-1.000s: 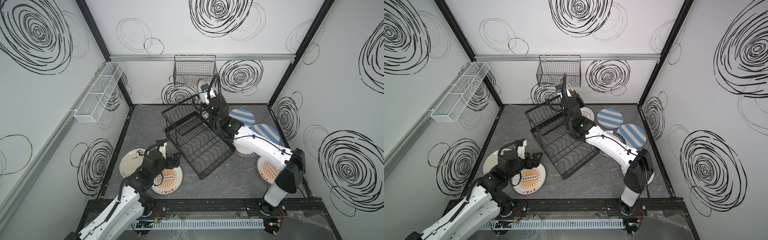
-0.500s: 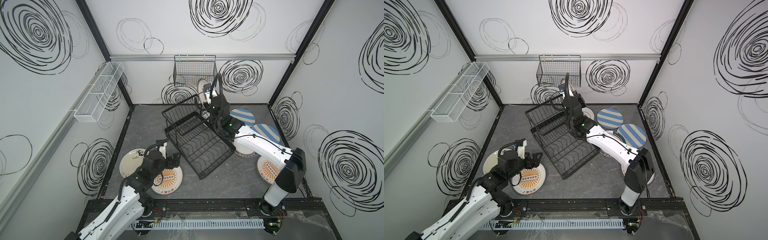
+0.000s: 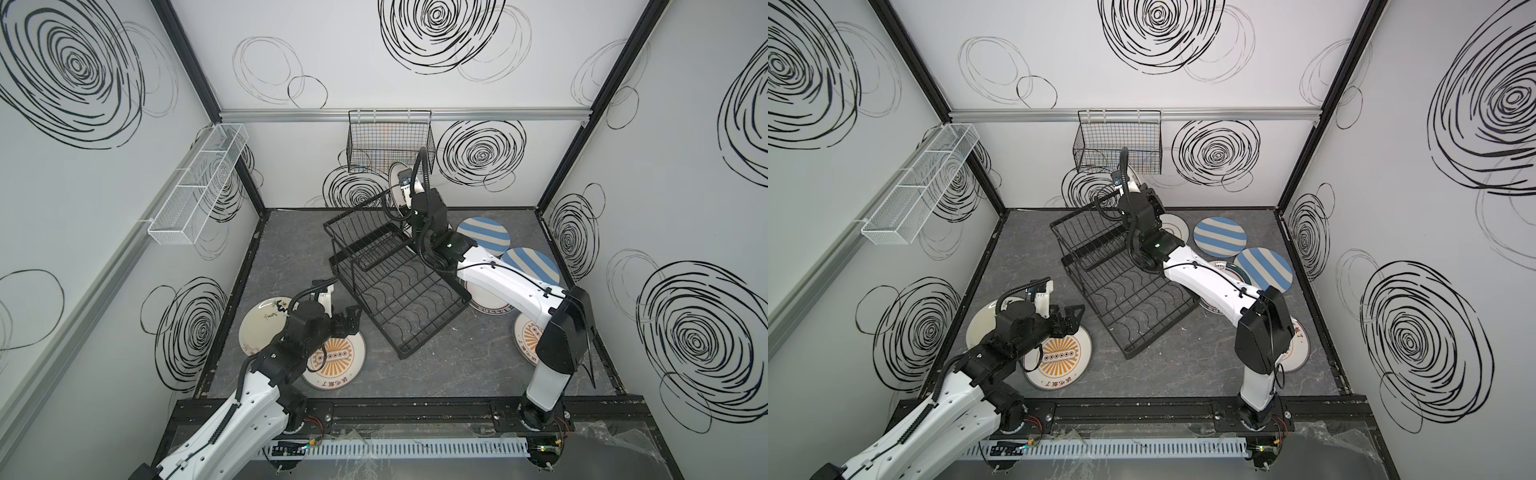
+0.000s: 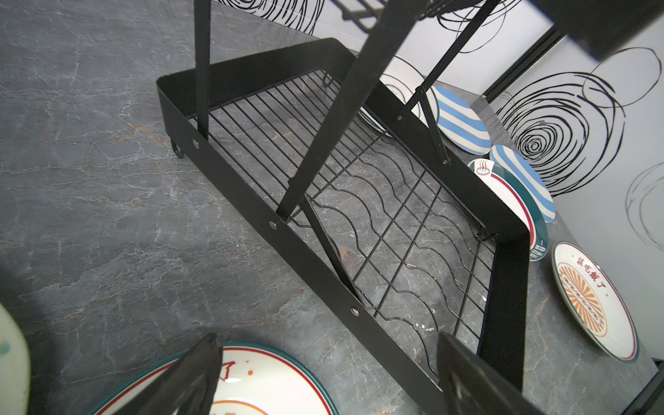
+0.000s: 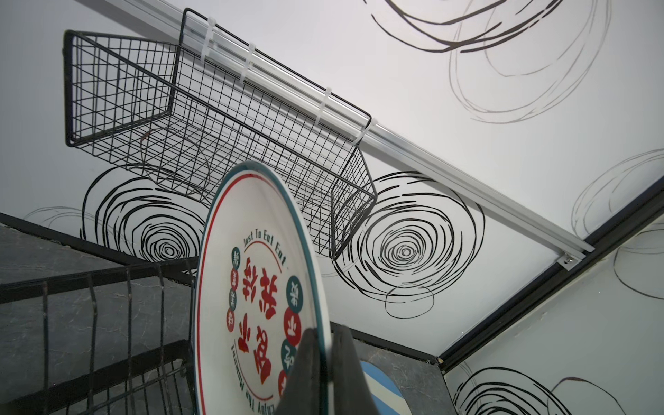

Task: Load plates into a dish rack
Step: Place the plate on the dish rack.

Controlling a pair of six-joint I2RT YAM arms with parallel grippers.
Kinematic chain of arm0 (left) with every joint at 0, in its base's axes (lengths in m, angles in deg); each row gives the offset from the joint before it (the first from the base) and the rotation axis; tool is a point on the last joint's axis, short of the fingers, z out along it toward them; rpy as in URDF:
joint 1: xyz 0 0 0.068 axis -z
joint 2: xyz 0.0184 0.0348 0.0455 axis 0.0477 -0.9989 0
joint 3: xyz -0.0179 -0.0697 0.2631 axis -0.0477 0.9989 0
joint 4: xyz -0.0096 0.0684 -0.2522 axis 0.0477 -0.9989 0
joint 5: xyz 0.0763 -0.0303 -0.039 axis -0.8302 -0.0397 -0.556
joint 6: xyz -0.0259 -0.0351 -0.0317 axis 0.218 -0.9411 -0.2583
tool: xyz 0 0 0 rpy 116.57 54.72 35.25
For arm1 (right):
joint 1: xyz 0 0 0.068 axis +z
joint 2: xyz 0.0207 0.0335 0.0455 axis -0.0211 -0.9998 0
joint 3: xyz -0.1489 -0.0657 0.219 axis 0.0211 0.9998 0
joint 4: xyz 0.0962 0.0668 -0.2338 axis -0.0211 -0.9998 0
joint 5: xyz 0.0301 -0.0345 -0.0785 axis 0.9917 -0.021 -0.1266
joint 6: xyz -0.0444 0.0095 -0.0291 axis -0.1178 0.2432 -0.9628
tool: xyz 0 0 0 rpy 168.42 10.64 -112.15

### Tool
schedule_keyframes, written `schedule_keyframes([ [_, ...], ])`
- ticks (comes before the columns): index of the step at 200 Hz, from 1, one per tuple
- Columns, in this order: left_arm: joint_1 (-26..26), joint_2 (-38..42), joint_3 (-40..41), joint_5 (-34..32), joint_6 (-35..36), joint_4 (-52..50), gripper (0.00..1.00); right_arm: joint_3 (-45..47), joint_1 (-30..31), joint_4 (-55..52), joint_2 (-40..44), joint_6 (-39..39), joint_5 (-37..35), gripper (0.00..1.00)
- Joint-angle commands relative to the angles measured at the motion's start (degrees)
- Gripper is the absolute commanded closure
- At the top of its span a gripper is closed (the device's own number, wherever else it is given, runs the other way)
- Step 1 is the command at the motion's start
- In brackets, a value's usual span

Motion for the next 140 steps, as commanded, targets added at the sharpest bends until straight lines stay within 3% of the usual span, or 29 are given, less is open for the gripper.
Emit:
schedule_keyframes([
  [1,0.0,0.4,0.0,-0.7,-0.1,1.2,0.04,-3.0,-1.0,0.0,-0.8,-0.7,-1.4,1.0],
  [38,0.0,0.6,0.0,-0.8,-0.1,1.1,0.04,-3.8,-1.0,-1.7,-0.6,0.2,-0.1,0.77],
  [59,0.0,0.9,0.0,-1.1,-0.1,1.0,0.04,-4.0,-1.1,-2.2,0.2,0.4,0.5,0.71],
  [84,-0.1,1.2,0.0,-1.2,-0.1,1.0,0.04,-4.6,-1.2,-4.4,1.0,1.0,1.4,0.34],
  [95,-0.1,1.3,0.0,-1.2,-0.1,1.0,0.04,-4.1,-1.5,-5.7,2.5,2.2,2.6,0.24],
  [117,-0.1,1.4,0.0,-1.3,-0.1,0.9,0.04,0.9,-3.4,-6.8,8.8,7.3,8.8,0.11],
  [140,-0.1,1.3,0.0,-1.2,-0.2,1.0,0.04,7.4,-8.6,-8.7,16.6,15.4,21.7,0.07],
])
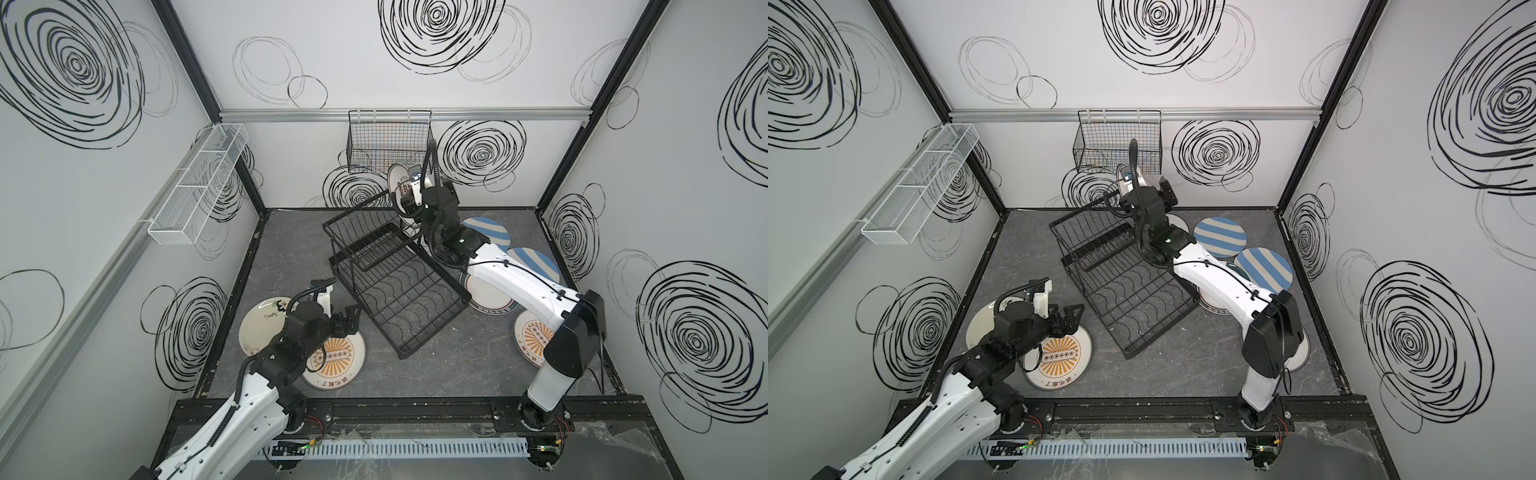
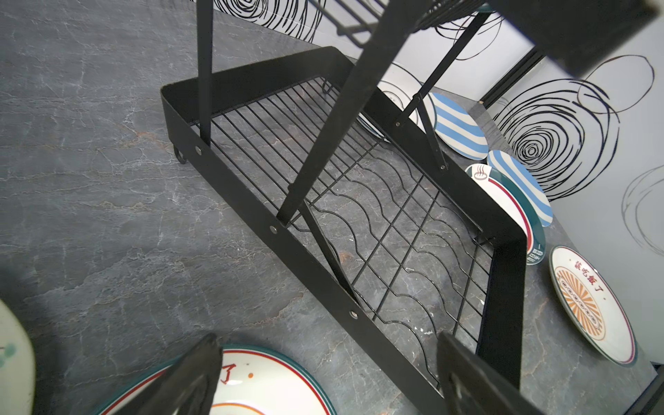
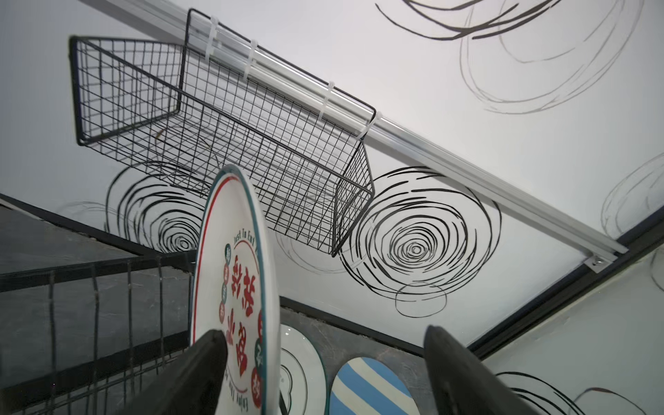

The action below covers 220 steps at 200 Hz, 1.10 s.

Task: Load plates into a dish rack
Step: Place the plate on the dish rack, then move the dish rack to the center of the table.

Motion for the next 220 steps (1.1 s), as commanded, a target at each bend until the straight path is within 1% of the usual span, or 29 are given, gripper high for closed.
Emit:
schedule_keyframes([
  [1,-0.1,0.4,0.0,-0.8,-0.2,1.1,0.04,4.6,-5.3,-2.1,9.9,9.1,13.1,0.07],
  [11,-0.1,0.4,-0.2,-1.1,-0.3,0.9,0.04,8.5,-7.8,-2.6,13.2,11.7,18.4,0.06],
  [24,-0.2,0.4,0.0,-1.5,-0.6,0.9,0.04,14.0,-10.6,-4.6,16.9,14.3,22.1,0.05],
  [43,-0.3,-0.1,-0.2,-1.8,-0.8,0.7,0.04,24.0,-15.2,-7.1,22.1,17.7,24.3,0.06],
  [59,-0.3,-0.4,-0.1,-1.6,-1.1,0.7,0.04,33.3,-18.6,-4.3,27.2,20.3,28.0,0.06],
  [68,-0.3,-0.5,0.0,-1.1,-1.3,1.0,0.04,35.1,-18.8,-3.6,28.7,20.6,28.9,0.06],
  [78,-0.3,-0.7,0.0,-0.6,-1.3,1.3,0.04,34.6,-18.1,-4.2,28.8,20.4,29.3,0.06],
  [91,-0.3,-1.3,-0.2,-0.1,-1.3,1.6,0.04,34.4,-18.0,-4.5,28.3,20.5,31.6,0.06],
  [111,-0.3,-2.0,-0.2,-0.4,-1.4,1.7,0.04,36.8,-18.9,-3.6,25.7,20.9,35.8,0.05],
  [134,-0.3,-1.6,0.1,-0.5,-1.6,2.0,0.04,38.4,-19.1,-3.1,19.0,20.5,40.1,0.03],
  [161,-0.3,-1.3,0.0,-0.6,-1.6,1.3,0.04,38.0,-19.3,-0.8,11.2,20.4,43.1,0.02],
  [182,-0.3,-0.7,0.6,-0.4,-2.0,1.5,0.04,35.3,-19.6,0.2,5.1,20.0,45.9,0.02],
  [204,-0.2,-0.3,1.2,0.0,-2.6,1.9,0.04,29.4,-19.9,-3.0,-1.9,19.6,48.6,0.02],
  [220,-0.2,-0.1,1.6,0.3,-2.9,2.2,0.04,26.9,-19.8,-2.9,-5.9,19.5,49.8,0.02],
])
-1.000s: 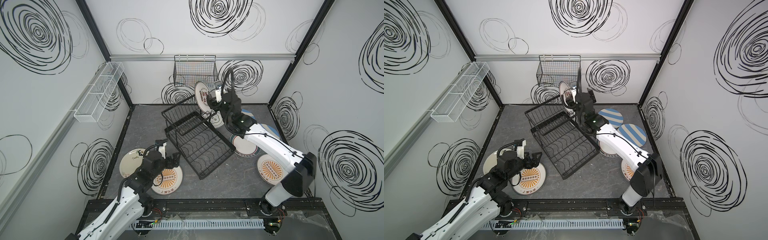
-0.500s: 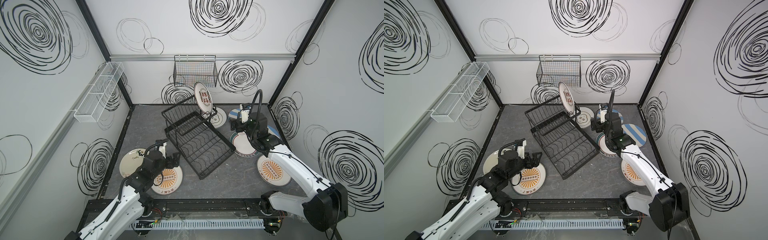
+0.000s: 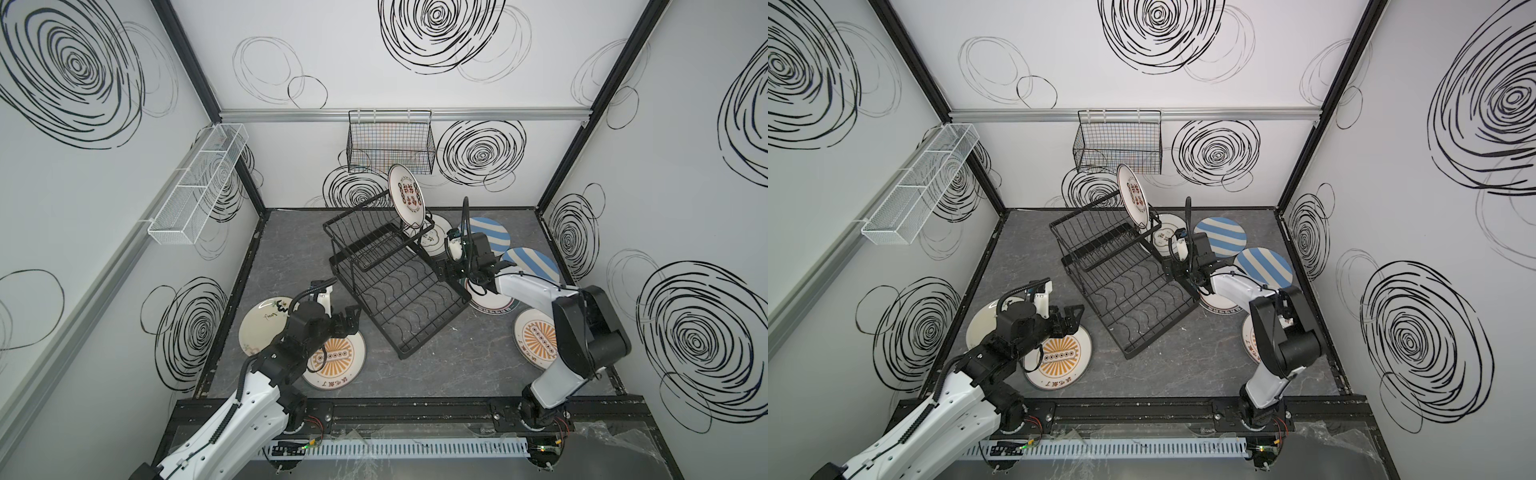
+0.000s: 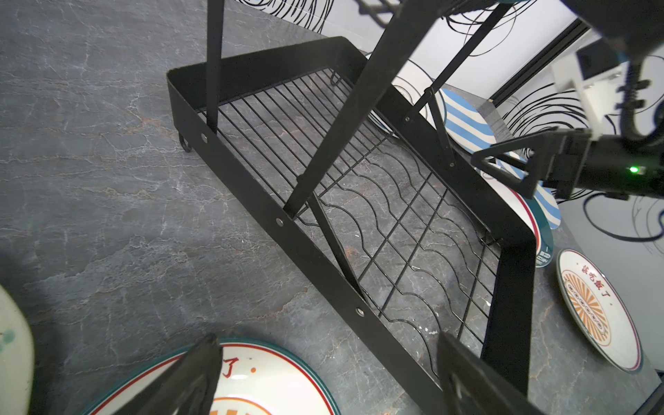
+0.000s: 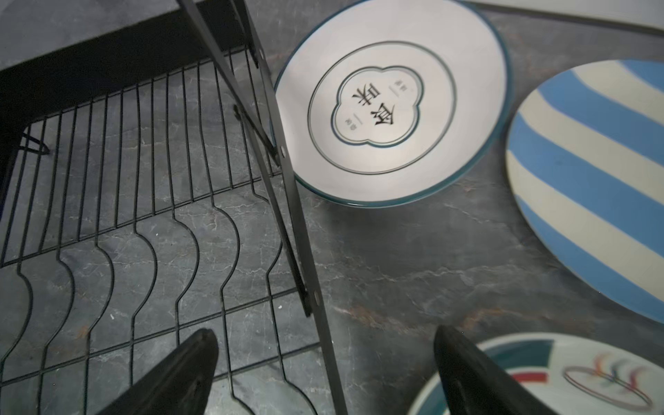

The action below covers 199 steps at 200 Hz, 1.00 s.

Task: Load plates into a dish rack
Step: Move the dish rack to the center of the table.

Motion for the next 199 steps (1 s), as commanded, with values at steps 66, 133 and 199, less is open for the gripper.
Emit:
schedule_keyframes([
  [66,-0.2,1.4,1.2,0.7,-1.1,2.0,0.04,-10.3,1.9,2.6,-11.0,0.5,7.2,0.03],
  [133,-0.2,1.6,1.6,1.2,-1.0,2.4,0.04,-16.6,4.6,2.6,-15.9,0.2,7.9,0.04],
  [199,-0.1,1.9,1.9,1.3,-1.1,2.4,0.04,-22.1,8.2,1.8,-20.1,-0.6,8.5,0.04],
])
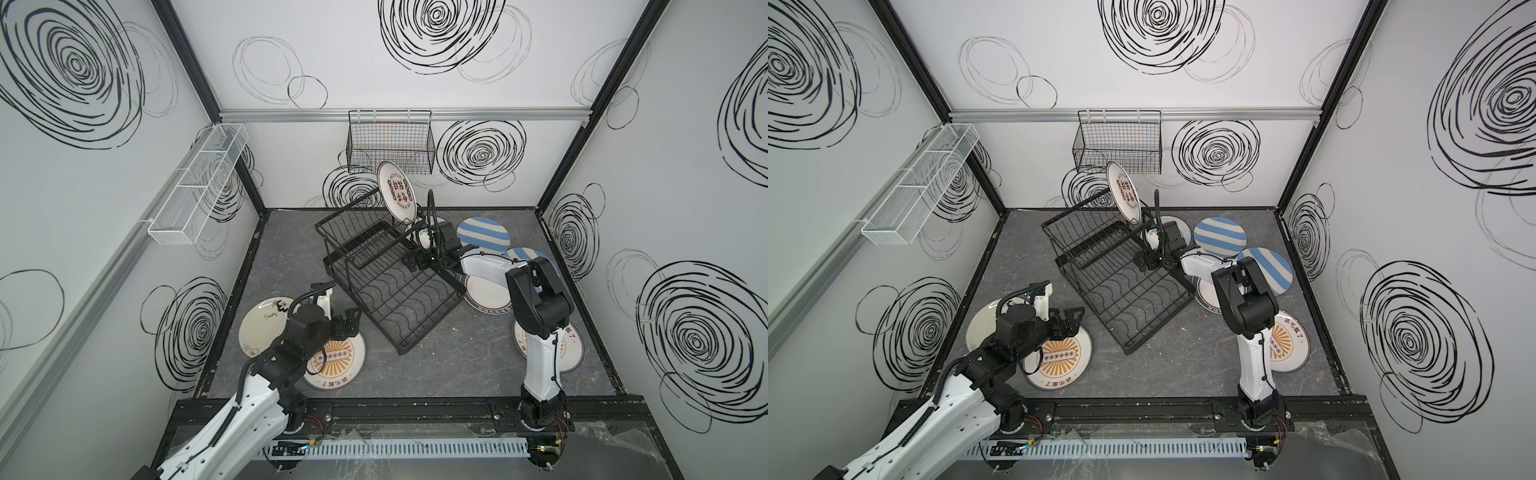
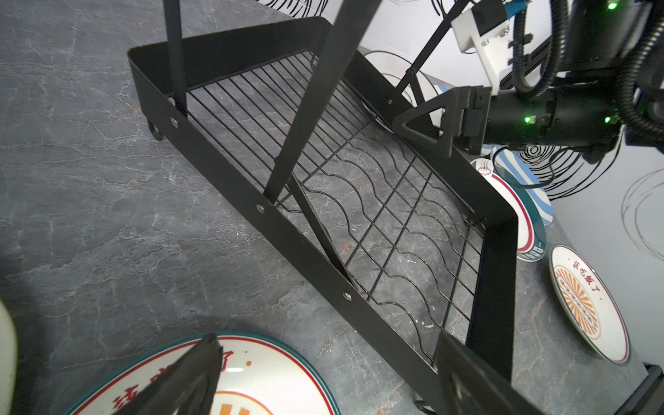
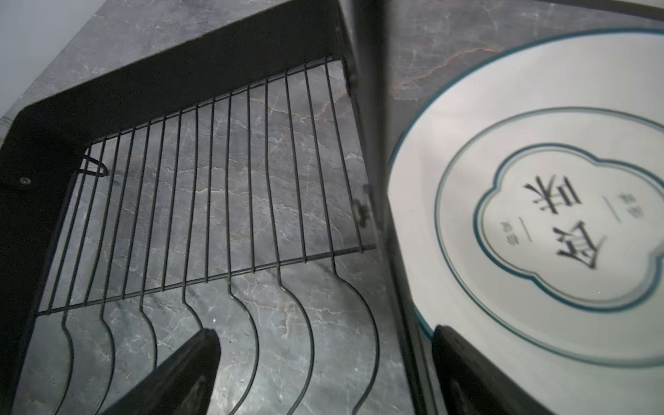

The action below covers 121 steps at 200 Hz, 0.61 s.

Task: Load plates into a dish rack
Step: Move the dish rack to the center of the table.

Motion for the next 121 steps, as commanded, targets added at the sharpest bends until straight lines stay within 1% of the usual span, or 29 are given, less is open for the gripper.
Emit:
schedule_keyframes([
  [1,-0.1,0.6,0.5,0.2,-0.6,2.1,0.04,-3.1,1.9,0.9,-1.3,-0.7,1.2,0.04],
  [29,-0.2,0.7,0.3,-0.3,-0.4,1.6,0.04,-3.7,3.4,0.5,-1.4,-0.5,1.0,0.04],
  [47,-0.2,0.7,0.1,-0.6,-0.3,1.4,0.04,-2.8,3.8,0.5,-0.5,0.2,1.0,0.04],
  [62,-0.1,0.6,0.0,-0.7,-0.3,1.5,0.04,-1.2,3.8,0.4,1.2,1.4,-0.3,0.04],
  [97,-0.1,0.5,-0.2,-0.6,-0.3,1.6,0.04,5.6,2.6,-0.4,8.8,5.3,-5.8,0.02],
  [121,0.3,0.4,-0.7,-0.3,-0.3,1.5,0.04,10.5,0.9,-3.3,15.5,8.0,-9.6,0.01],
])
